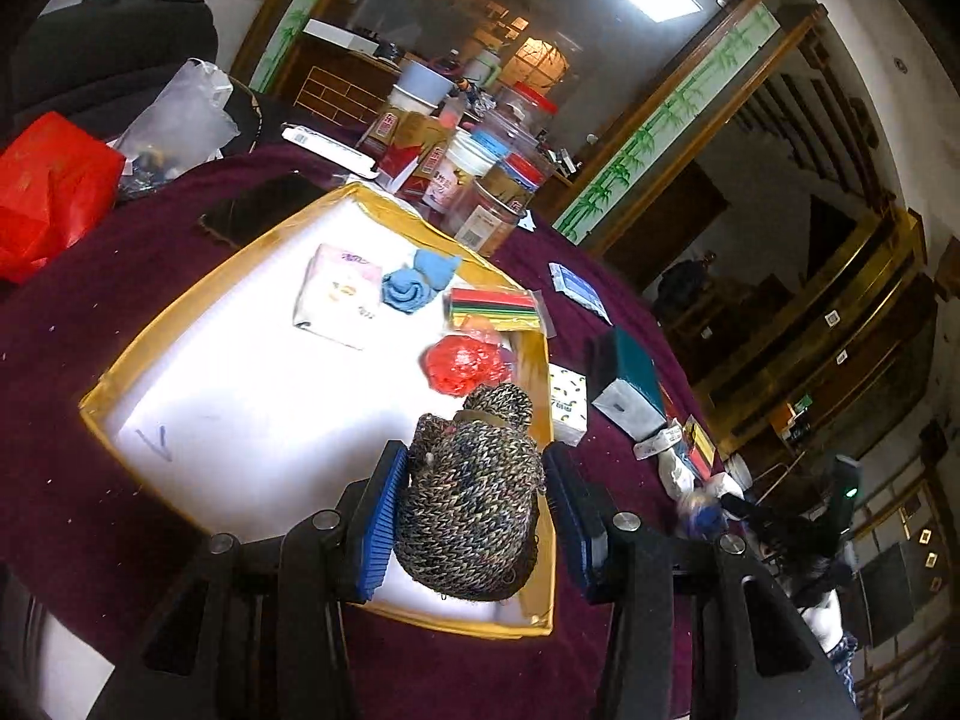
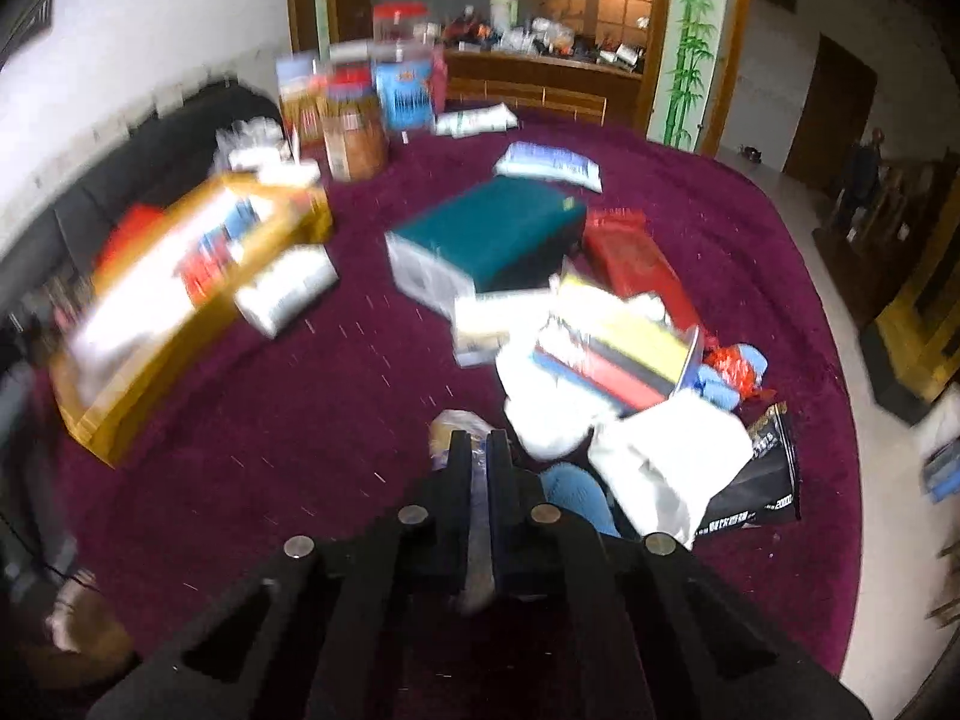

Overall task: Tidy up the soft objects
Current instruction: 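Lower the beanie onto the tray with the left gripper while the right gripper brings the blue-and-yellow bag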

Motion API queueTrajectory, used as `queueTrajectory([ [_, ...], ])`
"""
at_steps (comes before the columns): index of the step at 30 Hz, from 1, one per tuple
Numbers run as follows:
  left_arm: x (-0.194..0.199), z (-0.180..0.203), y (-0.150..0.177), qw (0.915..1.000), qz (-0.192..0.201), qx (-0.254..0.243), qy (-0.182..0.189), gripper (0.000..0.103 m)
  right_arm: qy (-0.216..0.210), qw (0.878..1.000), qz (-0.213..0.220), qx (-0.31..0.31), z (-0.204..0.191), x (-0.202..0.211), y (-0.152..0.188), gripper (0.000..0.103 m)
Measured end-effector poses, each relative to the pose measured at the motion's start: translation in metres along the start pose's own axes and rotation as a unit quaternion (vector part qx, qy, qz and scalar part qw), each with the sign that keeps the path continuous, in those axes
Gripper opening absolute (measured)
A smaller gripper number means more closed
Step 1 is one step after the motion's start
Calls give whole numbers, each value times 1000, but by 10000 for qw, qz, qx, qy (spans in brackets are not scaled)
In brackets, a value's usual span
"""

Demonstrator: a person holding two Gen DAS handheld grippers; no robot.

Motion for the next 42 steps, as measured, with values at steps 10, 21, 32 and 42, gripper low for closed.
queueTrajectory([
  [10, -3, -9, -2, 10000, -48, 55, -42, 48, -268, 9993, 213, 141, -28, 19, -37, 49],
  [21, 0, -10, 3, 10000, -39, 53, 1, 48, 372, 9929, -1103, 247, -5, -78, 18, 38],
  [32, -29, -15, -23, 9990, -320, -35, -317, 48, -696, 9974, -99, 147, -66, -19, -49, 37],
  [42, -111, -31, -65, 9927, -743, 142, -936, 62, -1977, 9779, -429, 523, -197, -65, -106, 38],
])
Point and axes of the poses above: each gripper's, at about its wrist camera, not at the fingertips, and x roughly against the way its jaws point, z to its right, y to its underside, the point moved 8 cm from there along -x, roughly the way its jaws point, and after that the axes turned 6 degrees about x, right-handed, at the moved point
